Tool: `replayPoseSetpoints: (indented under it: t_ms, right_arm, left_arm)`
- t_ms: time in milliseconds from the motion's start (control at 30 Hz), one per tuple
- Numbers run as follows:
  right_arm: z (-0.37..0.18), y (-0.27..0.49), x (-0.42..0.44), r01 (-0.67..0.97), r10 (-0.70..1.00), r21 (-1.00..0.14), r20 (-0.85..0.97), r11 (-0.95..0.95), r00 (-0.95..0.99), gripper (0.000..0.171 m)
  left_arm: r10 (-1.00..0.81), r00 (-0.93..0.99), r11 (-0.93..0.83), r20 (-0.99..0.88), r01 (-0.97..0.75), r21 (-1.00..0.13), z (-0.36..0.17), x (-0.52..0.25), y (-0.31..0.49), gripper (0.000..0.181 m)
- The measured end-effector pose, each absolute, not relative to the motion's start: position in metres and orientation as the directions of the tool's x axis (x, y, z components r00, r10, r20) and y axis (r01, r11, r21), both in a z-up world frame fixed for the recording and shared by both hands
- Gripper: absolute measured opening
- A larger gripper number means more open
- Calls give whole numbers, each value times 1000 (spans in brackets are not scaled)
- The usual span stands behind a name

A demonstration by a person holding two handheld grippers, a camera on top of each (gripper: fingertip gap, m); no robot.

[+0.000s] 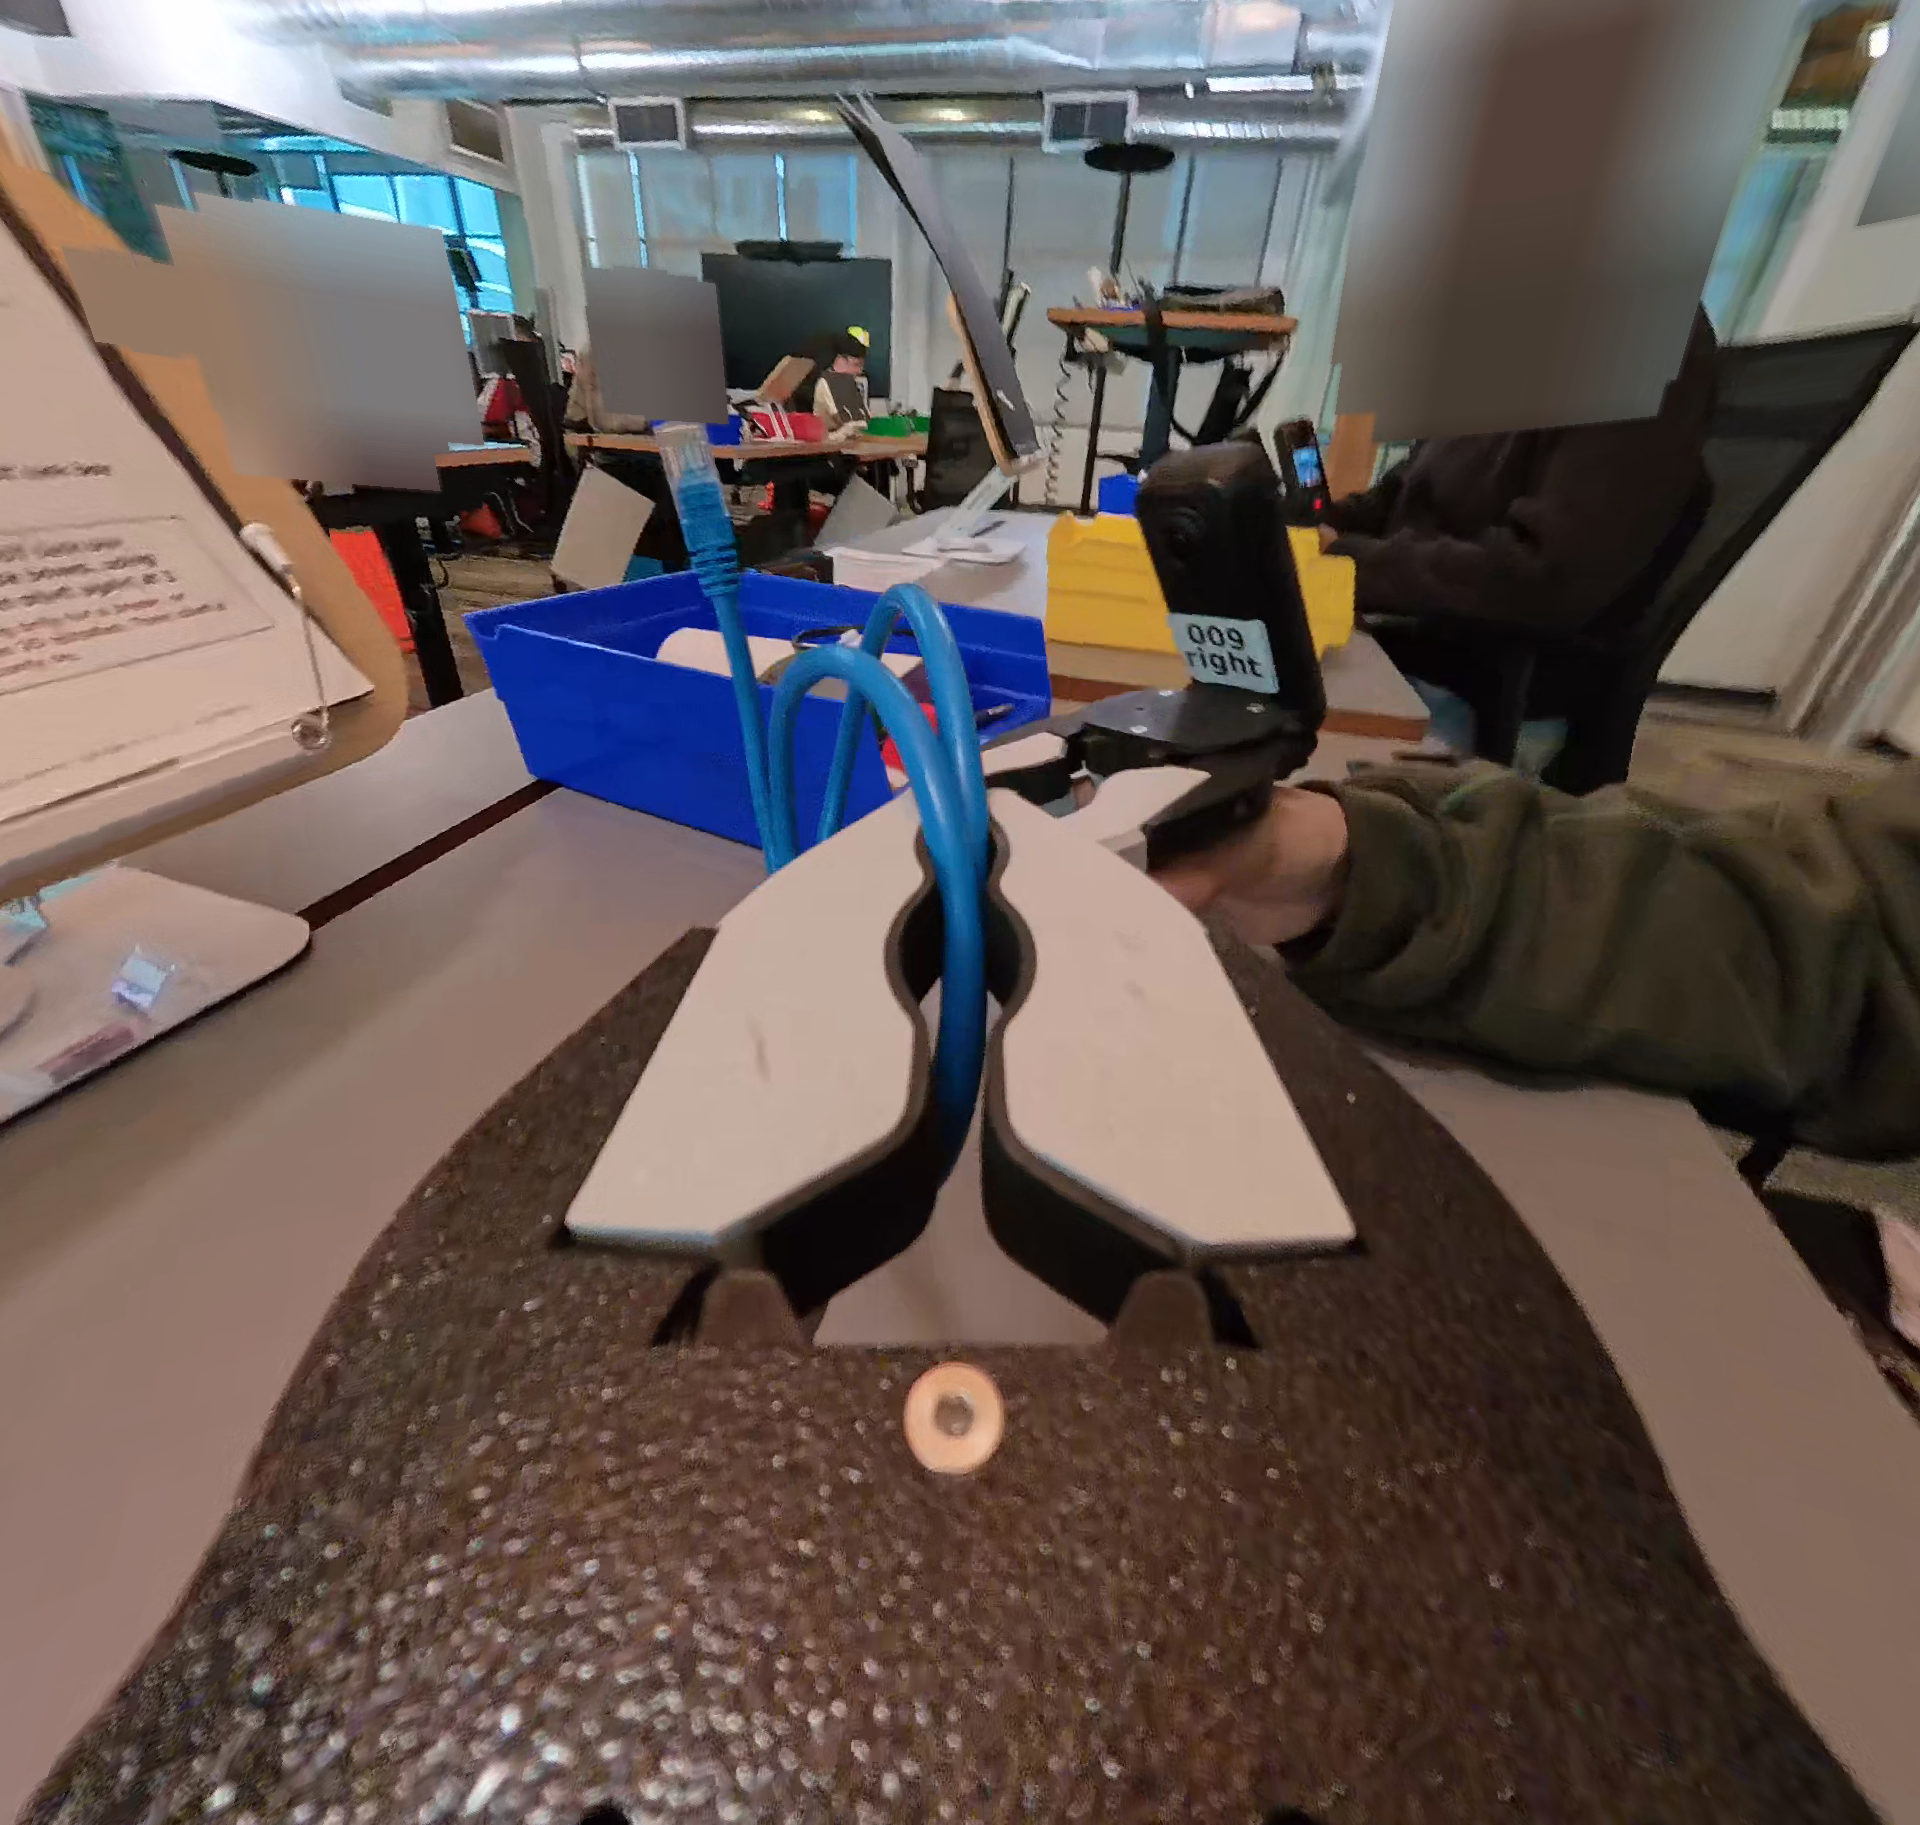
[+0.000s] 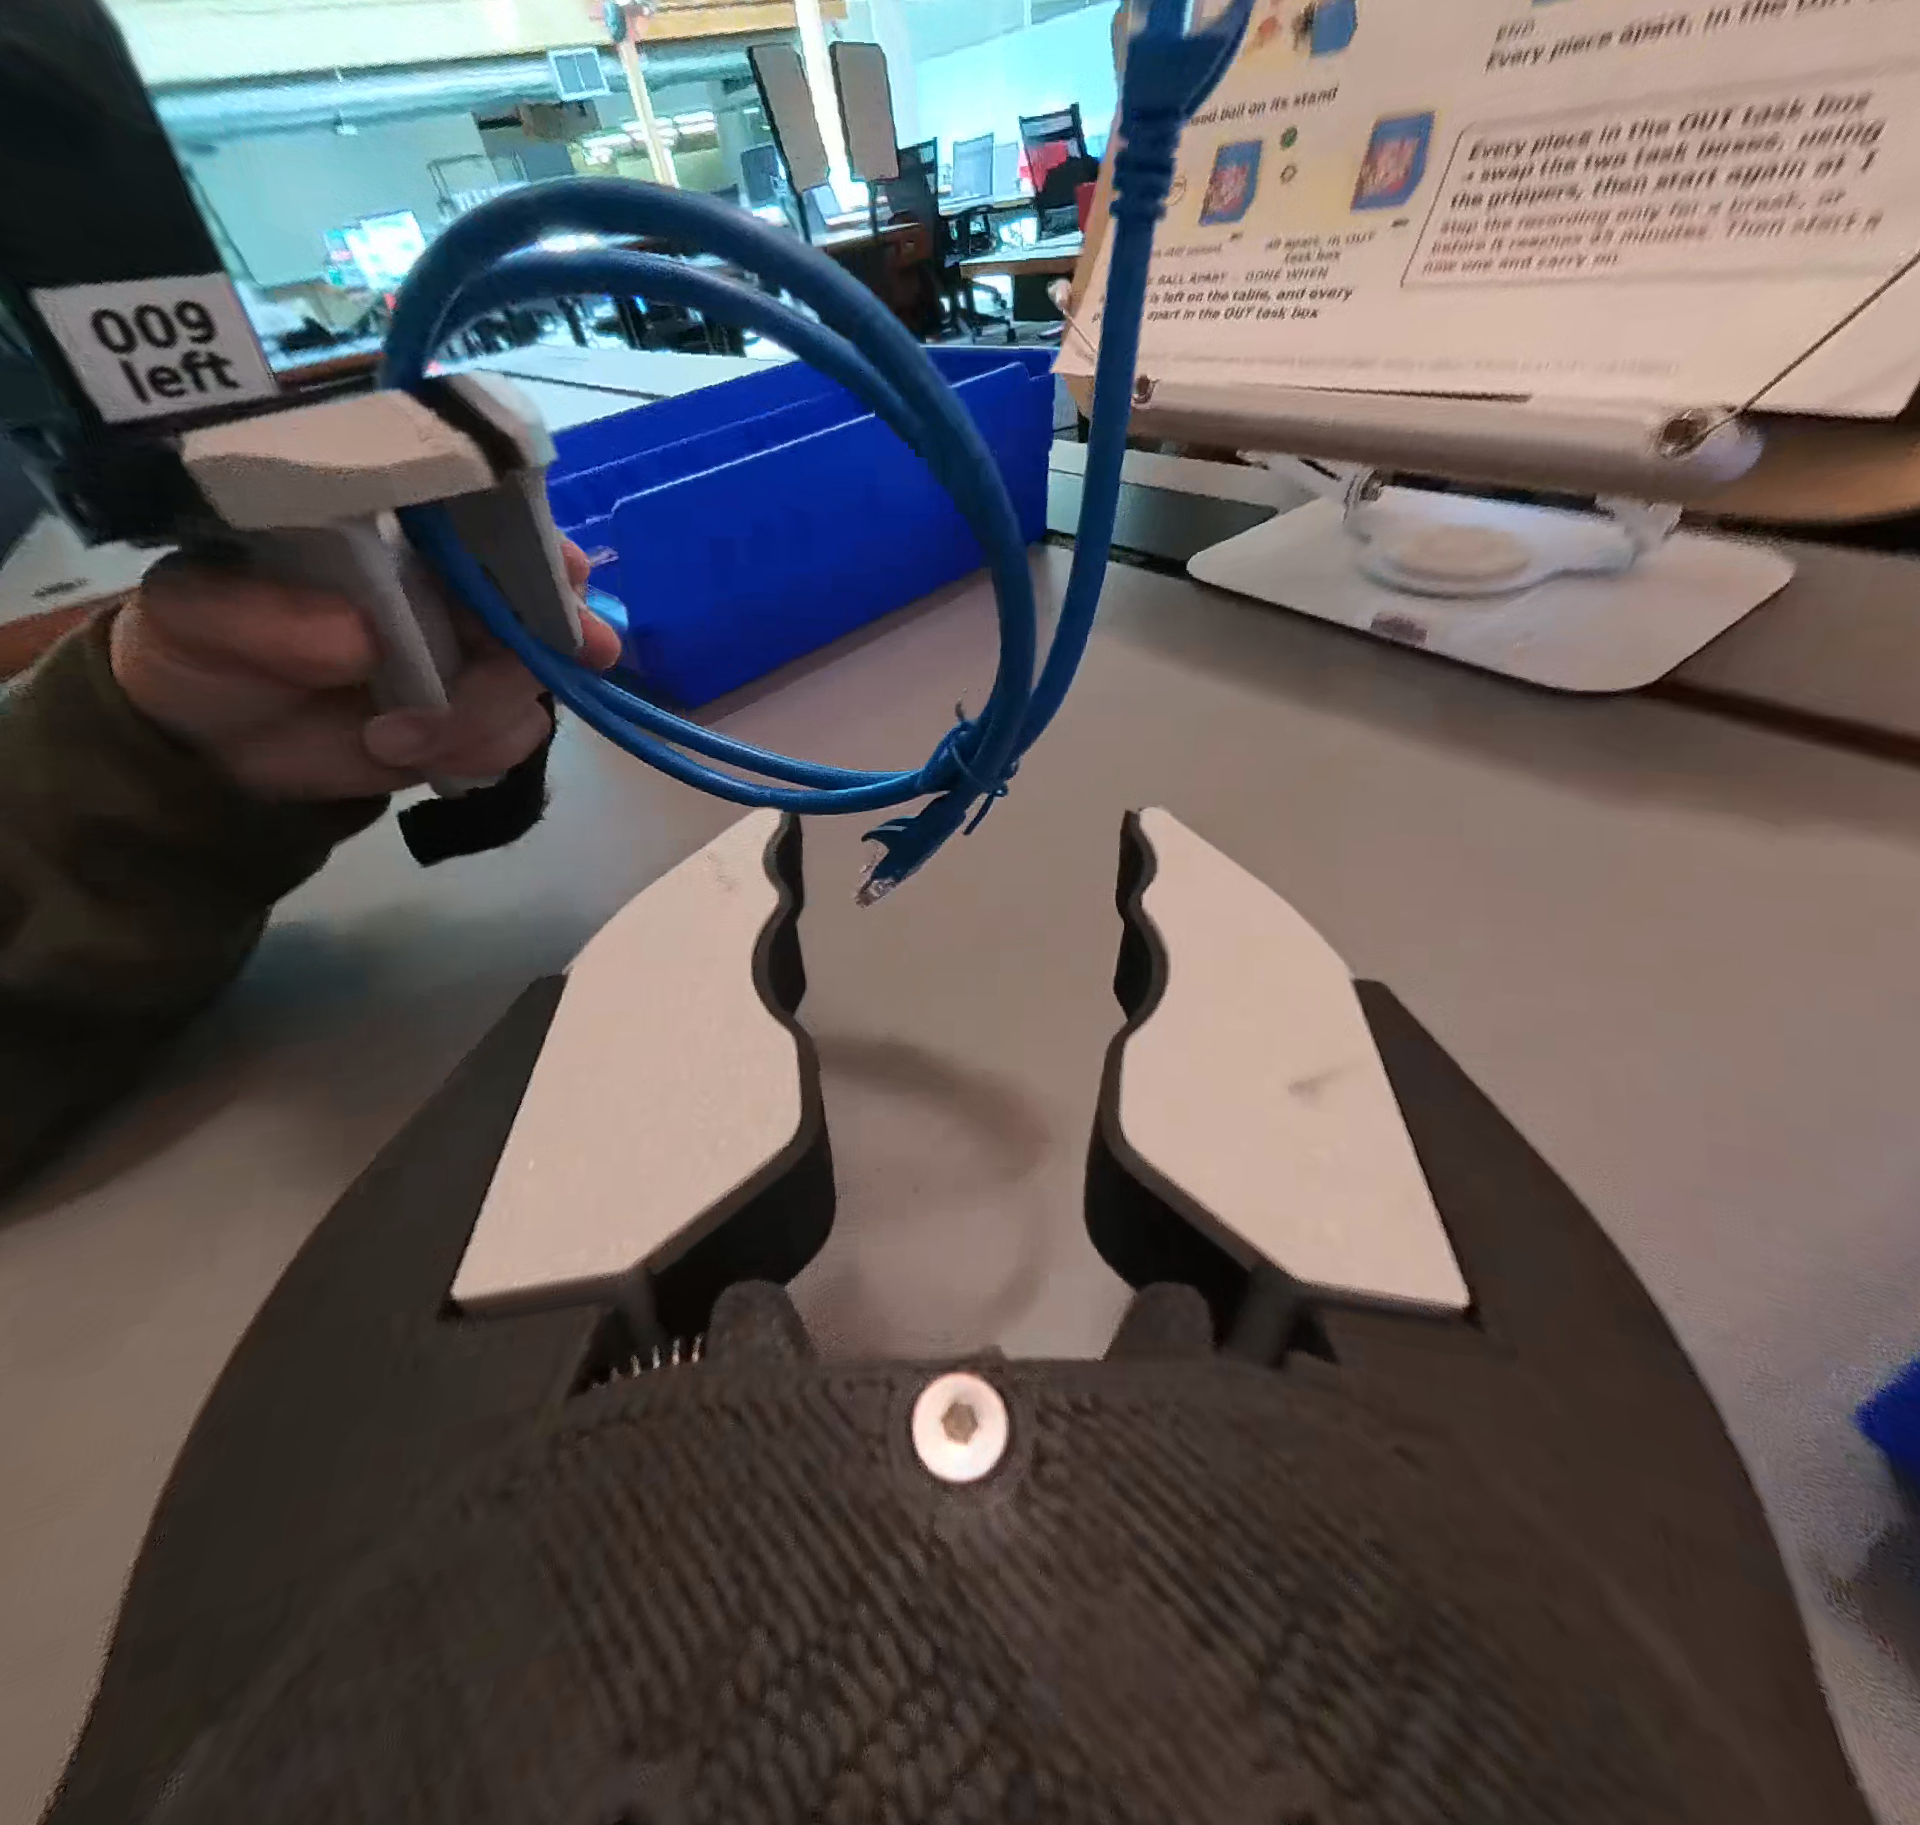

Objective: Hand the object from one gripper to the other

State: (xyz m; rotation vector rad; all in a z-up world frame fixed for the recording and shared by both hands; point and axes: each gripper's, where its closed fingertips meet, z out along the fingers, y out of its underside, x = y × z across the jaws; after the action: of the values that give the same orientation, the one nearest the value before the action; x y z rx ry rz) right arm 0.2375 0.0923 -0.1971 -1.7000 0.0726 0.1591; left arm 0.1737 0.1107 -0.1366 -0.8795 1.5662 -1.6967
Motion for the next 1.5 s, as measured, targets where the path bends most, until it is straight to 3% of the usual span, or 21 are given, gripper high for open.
replayPoseSetpoints:
  t_ms: [267, 367, 600, 733, 833, 967, 1133, 1233, 1400, 1500]
  right_arm:
    - [-196, 92, 233, -161, 82, -980, -171, -113, 982, 43]
    - [-196, 90, 236, -165, 64, -980, -173, -111, 983, 19]
    - [-173, 81, 243, -287, 108, -958, -288, -26, 952, 14]
    - [-148, 68, 261, -310, 64, -943, -305, 120, 950, 13]
    - [-118, 41, 294, -416, 51, -848, -423, 329, 904, 13]
    - [-112, -13, 364, -396, -181, -759, -549, 517, 816, 13]
    - [-131, -68, 430, -235, -609, -893, -436, 383, 663, 13]
    - [-147, -76, 459, -240, -731, -928, -371, 284, 573, 13]
    - [-169, -63, 480, -292, -781, -944, -297, 154, 549, 17]
    - [-161, -71, 484, -174, -855, -982, -153, 75, 495, 62]
  left_arm:
    - [-754, -643, 96, -134, 94, -991, -139, 165, 76, 2]
    - [-748, -650, 84, -135, 109, -991, -138, 164, 75, 2]
    - [-764, -630, 66, -142, 143, -988, -135, 165, 79, 3]
    - [-825, -545, 65, -146, 165, -984, -134, 173, 89, 34]
    - [-857, -500, 42, -128, 178, -983, -132, 177, 98, 57]
    - [-866, -491, 16, -93, 158, -987, -136, 179, 106, 56]
    - [-871, -484, 13, -78, 136, -991, -140, 180, 110, 48]
    - [-871, -488, 3, -58, 113, -994, -146, 182, 110, 47]
    - [-877, -474, 42, -82, 94, -995, -151, 183, 113, 46]
    - [-889, -455, 12, -49, 83, -996, -151, 185, 120, 45]
